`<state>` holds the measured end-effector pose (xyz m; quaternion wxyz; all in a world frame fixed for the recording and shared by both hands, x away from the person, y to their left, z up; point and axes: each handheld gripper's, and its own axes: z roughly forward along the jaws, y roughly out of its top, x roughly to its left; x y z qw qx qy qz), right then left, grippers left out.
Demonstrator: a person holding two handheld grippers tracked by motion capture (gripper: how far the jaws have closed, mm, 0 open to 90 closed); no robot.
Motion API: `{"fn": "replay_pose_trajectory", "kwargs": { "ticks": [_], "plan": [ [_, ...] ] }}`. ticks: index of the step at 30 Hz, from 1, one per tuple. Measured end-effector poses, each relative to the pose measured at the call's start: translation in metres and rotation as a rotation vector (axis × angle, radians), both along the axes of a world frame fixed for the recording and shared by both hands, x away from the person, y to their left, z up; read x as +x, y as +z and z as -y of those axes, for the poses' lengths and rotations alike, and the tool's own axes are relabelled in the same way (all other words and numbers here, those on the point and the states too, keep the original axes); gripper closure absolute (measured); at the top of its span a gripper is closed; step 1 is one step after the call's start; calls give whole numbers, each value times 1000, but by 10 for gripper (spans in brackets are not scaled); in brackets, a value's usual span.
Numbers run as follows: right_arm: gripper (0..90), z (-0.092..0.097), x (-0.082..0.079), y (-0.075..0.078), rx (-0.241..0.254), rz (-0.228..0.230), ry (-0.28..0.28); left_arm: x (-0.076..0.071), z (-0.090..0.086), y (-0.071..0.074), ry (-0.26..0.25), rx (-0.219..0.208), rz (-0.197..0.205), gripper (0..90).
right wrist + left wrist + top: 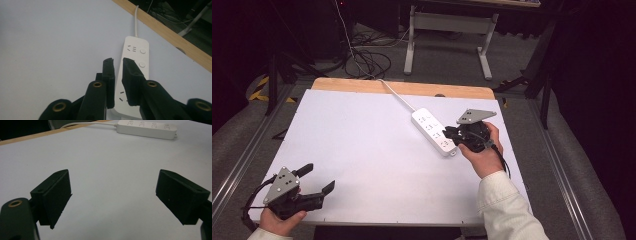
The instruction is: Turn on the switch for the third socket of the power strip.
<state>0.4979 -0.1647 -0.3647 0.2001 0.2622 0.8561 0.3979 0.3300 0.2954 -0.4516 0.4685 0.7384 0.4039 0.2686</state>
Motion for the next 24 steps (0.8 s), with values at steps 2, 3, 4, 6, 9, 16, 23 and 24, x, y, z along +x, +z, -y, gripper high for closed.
{"fn": "replay_pose_trajectory", "kwargs": {
  "ticks": [2, 3, 4, 6, 9, 16, 23, 24],
  "plan": [
    [865, -1, 6, -1, -1, -12, -15, 0, -1, 0, -1, 8, 4, 133],
    [882, -1, 10, -2, -2, -19, -22, 0, -1, 0, 0, 8, 4, 133],
    [898, -1, 13, -2, 1, -23, -30, 0, -1, 0, 1, 3, 0, 133],
    [900, 0, 19, -4, 11, -29, -46, 0, -1, 0, 0, 7, 2, 133],
    [900, 1, 29, -7, 16, -43, -71, 0, -1, 0, 3, 8, 4, 133],
    [900, 1, 47, -19, 8, -53, -116, 0, -1, 0, 3, 7, 2, 133],
    [900, -2, 62, -31, 4, -73, -140, 1, -1, 0, 7, 7, 3, 135],
    [900, -2, 64, -33, 1, -77, -146, 1, -1, 0, 9, 8, 3, 135]
  ]
}}
